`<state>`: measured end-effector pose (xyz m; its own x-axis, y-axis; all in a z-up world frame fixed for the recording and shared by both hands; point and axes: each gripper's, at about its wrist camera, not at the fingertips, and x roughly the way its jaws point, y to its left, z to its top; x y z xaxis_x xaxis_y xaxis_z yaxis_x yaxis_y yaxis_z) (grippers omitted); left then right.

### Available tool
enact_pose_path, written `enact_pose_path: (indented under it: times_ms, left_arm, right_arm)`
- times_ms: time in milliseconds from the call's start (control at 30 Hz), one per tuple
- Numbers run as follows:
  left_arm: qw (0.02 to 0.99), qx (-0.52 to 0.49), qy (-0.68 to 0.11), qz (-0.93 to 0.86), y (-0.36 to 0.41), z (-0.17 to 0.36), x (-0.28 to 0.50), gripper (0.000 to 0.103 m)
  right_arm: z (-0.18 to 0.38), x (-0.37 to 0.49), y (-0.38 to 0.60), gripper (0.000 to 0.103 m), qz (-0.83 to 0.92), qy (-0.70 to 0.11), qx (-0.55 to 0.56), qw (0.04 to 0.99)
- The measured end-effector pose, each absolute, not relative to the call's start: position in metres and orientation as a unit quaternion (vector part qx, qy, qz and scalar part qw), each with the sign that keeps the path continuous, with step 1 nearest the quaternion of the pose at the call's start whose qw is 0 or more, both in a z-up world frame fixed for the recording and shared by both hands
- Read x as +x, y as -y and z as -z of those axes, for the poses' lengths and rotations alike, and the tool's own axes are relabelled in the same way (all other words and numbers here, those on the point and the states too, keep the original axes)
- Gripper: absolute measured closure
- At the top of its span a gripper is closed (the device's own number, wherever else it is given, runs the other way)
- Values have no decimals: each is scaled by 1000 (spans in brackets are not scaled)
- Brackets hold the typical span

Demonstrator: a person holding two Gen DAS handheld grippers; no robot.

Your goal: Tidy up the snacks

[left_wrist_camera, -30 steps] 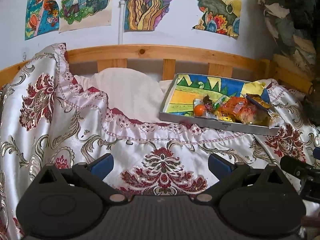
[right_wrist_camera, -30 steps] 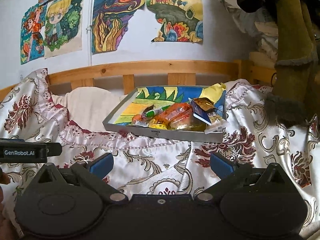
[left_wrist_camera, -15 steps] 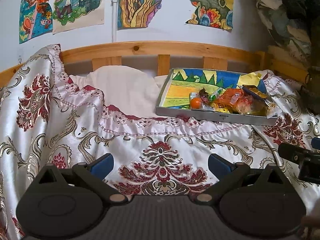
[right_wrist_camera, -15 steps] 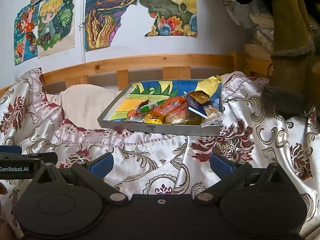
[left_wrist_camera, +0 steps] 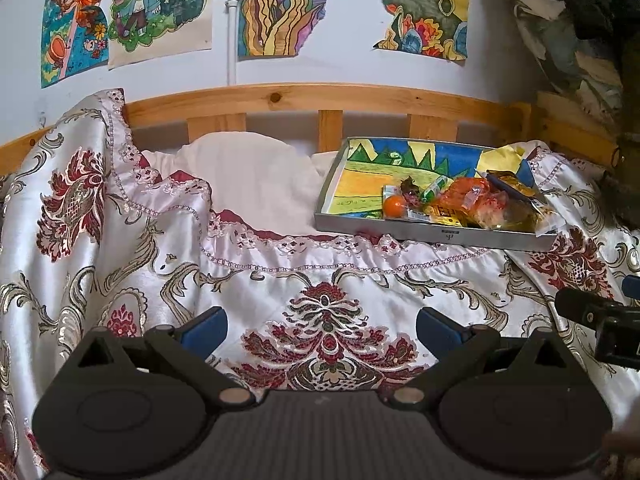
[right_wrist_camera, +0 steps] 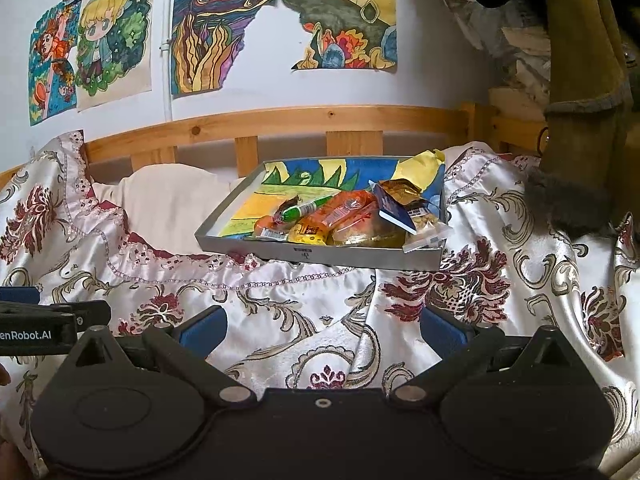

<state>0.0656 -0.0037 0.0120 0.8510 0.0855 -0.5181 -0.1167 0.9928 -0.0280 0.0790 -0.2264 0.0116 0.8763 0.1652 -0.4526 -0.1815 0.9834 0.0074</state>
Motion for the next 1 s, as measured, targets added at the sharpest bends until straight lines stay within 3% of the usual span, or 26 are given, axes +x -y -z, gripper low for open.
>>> enact_pose_path:
  times_ms: [1000]
  left_arm:
    - [960,-30,-272,-55,3,-10,65,1]
  right_arm:
    - [-7,79,224,1,-91,-236,-23,967]
